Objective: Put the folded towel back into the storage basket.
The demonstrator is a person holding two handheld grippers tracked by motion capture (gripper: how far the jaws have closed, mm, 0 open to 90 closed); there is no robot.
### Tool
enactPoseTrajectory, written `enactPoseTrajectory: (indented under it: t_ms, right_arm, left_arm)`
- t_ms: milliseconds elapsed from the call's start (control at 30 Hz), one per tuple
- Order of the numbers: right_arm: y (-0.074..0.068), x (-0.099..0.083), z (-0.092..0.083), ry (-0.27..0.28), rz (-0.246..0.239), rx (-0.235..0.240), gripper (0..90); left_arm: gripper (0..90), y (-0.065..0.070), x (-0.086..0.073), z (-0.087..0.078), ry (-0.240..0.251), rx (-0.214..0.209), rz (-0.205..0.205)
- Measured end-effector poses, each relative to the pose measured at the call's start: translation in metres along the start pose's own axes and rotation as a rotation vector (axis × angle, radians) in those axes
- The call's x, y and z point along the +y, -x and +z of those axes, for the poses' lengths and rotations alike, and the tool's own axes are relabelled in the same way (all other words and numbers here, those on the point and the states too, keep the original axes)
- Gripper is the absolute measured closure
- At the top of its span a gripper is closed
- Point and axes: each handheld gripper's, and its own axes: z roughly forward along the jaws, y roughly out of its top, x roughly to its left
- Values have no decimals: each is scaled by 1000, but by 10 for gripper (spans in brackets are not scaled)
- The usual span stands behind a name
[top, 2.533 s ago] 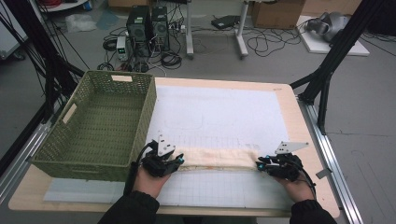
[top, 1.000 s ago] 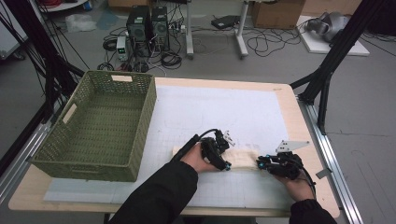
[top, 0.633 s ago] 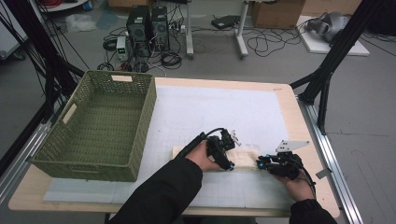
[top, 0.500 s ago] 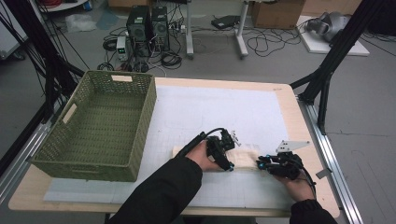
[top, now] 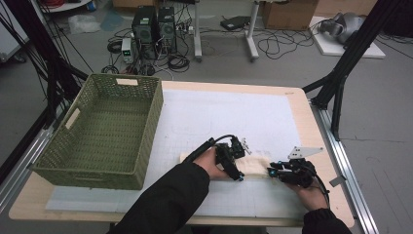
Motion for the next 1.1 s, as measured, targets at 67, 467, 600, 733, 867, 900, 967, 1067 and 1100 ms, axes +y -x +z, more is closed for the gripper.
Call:
enactPoseTrajectory:
  t_ms: [67,467,600,733,867,900,967,1067,1100]
  right_arm:
    - [0,0,0,-3,-3,1,702]
    - [-1,0,2,-6,-7,10,723]
    - [-1,-1,1,-9,-8,11,721]
    - [-1,-1,1,-6,-11,8,713]
    - [-1,0,1,-8,-10,2,702]
    - [-1,0,1,-7,-9,2,698]
    - [-1,0,1,-7,-8,-3,677]
    - [-1,1,0,2,-4,-9,647]
    - [-1,1,0,2,-6,-7,642]
  left_arm:
    - [274,-5,-1,-3,10,-30,-31]
    - [291,-7,9,2,-60,-13,-23]
    - [229,-4,9,4,-67,2,0]
    - [244,0,10,5,-78,35,23]
    - [262,2,10,5,-81,55,28]
    - [273,2,10,5,-80,58,25]
    - [297,1,10,4,-75,65,19]
    - [350,0,10,3,-73,75,17]
    - [364,0,10,3,-72,79,10]
